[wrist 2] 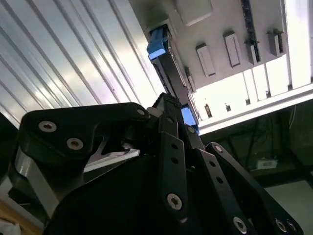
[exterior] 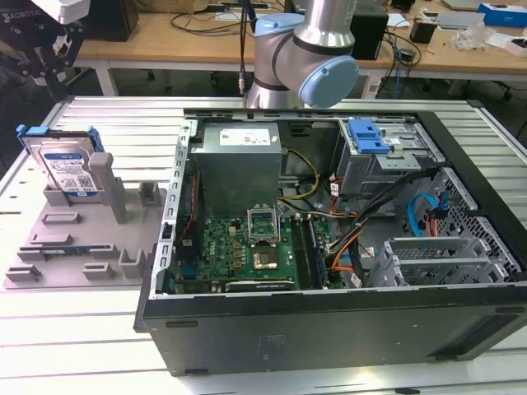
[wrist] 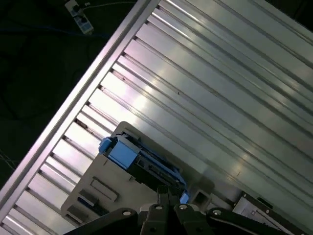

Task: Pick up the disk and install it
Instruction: 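Pick up the disk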

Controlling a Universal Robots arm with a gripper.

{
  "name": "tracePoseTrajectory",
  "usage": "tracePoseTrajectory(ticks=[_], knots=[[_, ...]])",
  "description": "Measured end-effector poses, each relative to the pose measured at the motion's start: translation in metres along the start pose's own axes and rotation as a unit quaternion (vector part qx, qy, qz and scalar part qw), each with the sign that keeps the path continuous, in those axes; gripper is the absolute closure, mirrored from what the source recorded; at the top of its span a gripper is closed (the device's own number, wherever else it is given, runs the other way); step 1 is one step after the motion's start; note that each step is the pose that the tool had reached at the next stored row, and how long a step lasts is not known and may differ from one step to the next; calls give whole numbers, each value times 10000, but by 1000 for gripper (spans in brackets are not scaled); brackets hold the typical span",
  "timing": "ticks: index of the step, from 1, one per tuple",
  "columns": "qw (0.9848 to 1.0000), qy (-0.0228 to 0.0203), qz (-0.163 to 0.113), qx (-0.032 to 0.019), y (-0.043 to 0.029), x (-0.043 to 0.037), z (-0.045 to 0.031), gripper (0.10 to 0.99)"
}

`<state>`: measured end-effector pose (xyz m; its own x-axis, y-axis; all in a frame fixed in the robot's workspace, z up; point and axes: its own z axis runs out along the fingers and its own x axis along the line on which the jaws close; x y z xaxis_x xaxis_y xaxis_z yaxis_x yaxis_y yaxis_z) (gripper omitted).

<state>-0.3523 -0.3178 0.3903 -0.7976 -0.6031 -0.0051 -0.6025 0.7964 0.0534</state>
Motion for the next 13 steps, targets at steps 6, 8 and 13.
tracePoseTrajectory(ticks=[6, 8, 13], knots=[[9979, 39, -648, -7, -1, 0, 3, 980], [9963, 51, -859, -8, 0, 0, 4, 980], [9884, 86, -1518, -11, 0, 0, 6, 973]])
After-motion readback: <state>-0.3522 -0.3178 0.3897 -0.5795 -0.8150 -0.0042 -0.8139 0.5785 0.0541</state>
